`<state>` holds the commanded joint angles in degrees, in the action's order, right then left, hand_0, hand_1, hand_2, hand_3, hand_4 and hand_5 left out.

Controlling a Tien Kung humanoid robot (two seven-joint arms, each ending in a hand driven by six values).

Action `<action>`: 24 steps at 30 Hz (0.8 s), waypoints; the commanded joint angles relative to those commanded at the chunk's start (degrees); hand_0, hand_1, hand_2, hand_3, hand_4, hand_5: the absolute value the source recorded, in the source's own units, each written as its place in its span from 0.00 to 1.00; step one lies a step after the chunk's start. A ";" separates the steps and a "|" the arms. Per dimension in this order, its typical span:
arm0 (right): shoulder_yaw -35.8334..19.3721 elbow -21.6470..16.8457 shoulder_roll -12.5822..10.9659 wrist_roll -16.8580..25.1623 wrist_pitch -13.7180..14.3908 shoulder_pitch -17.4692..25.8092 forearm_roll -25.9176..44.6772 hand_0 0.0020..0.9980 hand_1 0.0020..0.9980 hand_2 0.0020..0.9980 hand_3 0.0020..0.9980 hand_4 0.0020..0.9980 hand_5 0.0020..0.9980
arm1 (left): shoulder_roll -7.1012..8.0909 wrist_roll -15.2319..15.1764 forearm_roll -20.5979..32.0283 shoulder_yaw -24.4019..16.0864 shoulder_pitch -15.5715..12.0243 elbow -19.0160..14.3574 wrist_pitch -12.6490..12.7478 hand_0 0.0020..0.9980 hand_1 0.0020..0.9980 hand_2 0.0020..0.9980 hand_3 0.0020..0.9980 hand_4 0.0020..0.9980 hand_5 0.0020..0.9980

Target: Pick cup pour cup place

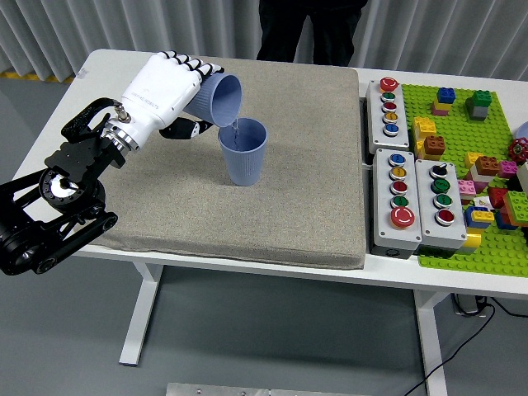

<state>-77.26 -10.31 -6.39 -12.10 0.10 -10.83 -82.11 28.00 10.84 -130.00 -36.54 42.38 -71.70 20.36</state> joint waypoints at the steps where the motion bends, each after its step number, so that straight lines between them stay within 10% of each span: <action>1: -0.02 0.00 0.01 0.00 0.00 0.01 0.00 0.70 0.69 0.62 0.60 0.07 0.23 | 0.04 0.12 0.00 0.11 0.02 0.02 0.18 0.55 0.51 0.54 0.58 0.55 0.04; 24: -0.09 0.00 0.17 -0.08 -0.02 0.51 -0.24 0.70 0.69 0.62 0.60 0.07 0.23 | 1.33 1.52 0.00 3.28 1.34 -0.01 0.63 0.55 0.51 0.54 0.58 0.54 0.03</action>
<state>-77.35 -10.31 -6.22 -12.18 0.08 -10.31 -82.36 29.33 12.36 -130.00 -33.26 43.72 -71.71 21.00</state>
